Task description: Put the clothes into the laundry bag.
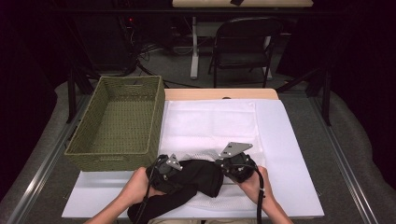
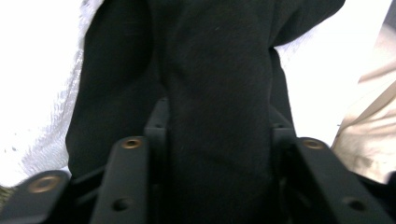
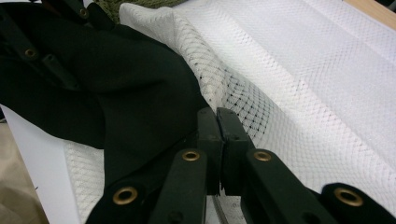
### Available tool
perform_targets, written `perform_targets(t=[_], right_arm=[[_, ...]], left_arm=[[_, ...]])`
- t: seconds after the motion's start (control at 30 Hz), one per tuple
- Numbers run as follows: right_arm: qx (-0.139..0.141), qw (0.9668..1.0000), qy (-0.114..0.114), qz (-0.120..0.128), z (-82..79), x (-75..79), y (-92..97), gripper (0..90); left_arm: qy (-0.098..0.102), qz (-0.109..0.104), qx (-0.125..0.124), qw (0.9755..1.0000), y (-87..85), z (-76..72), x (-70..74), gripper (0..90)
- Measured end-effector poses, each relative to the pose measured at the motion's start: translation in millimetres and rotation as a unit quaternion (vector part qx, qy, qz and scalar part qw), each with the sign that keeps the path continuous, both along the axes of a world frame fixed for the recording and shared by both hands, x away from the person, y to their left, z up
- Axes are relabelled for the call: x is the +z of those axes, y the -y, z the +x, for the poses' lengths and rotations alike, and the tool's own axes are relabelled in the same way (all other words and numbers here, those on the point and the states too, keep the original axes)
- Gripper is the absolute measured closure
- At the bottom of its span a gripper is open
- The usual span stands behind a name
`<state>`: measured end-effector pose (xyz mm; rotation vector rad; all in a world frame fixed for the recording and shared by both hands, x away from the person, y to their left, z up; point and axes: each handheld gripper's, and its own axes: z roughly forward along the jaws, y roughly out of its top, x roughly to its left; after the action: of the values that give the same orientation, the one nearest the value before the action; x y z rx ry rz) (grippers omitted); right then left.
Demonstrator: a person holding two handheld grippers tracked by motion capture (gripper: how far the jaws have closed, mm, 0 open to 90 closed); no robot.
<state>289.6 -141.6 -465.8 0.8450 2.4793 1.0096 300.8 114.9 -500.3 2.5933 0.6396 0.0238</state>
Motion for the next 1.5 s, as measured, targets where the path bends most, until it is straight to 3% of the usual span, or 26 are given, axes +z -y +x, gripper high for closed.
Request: perform_targets(t=[0.2, 0.43, 0.57, 0.67, 0.7, 0.77, 0.93, 1.17, 1.23, 1.3, 1.5], right_arm=[[0.003, 1.0000, 0.008, 0.004, -2.9, 5.2, -2.1, 89.0], [0.012, 0.9989, 0.035, 0.029, -10.6, 21.4, -4.8, 89.0], [0.015, 0.9991, 0.025, 0.032, -9.4, 19.2, -4.5, 89.0], [0.014, 0.9997, 0.006, 0.021, -5.5, 7.5, -3.8, 89.0], [0.013, 0.9998, 0.002, 0.018, -4.7, 3.7, -3.4, 89.0], [0.016, 0.9998, -0.003, 0.014, -3.2, -0.8, -2.0, 88.9], [0.013, 0.9998, -0.003, 0.015, -3.0, -0.6, -0.2, 88.9], [0.007, 0.9998, -0.003, 0.019, -2.8, -0.1, 4.1, 88.7], [0.006, 0.9998, -0.003, 0.018, -2.9, -0.2, 4.3, 88.7], [0.008, 0.9998, -0.003, 0.016, -2.6, -0.4, 3.7, 88.6], [0.007, 0.9998, -0.006, 0.017, -2.8, -1.0, 2.9, 88.6]], left_arm=[[0.002, -0.018, 0.041, 0.9990, -0.4, -2.7, 3.1, 64.7], [0.025, -0.039, 0.080, 0.9958, 9.5, -1.1, 25.1, 65.0], [0.035, -0.039, 0.094, 0.9942, 22.6, 3.9, 17.2, 63.5], [0.036, -0.021, 0.089, 0.9952, 26.2, 7.1, 2.6, 57.8], [0.035, -0.020, 0.088, 0.9953, 25.1, 6.8, 2.8, 53.7], [0.055, -0.015, 0.084, 0.9948, 21.7, 2.9, 9.3, 39.2], [0.080, -0.002, 0.075, 0.9940, 14.9, -10.5, 19.4, 14.8], [0.055, -0.011, 0.055, 0.9969, -3.9, -18.9, 15.5, 9.7], [0.050, -0.001, 0.047, 0.9977, -5.2, -17.8, 10.8, 11.5], [0.044, 0.016, 0.018, 0.9987, -3.4, -17.1, 6.4, 20.0], [0.041, 0.000, 0.001, 0.9992, 1.6, -8.6, -6.5, 22.5]])
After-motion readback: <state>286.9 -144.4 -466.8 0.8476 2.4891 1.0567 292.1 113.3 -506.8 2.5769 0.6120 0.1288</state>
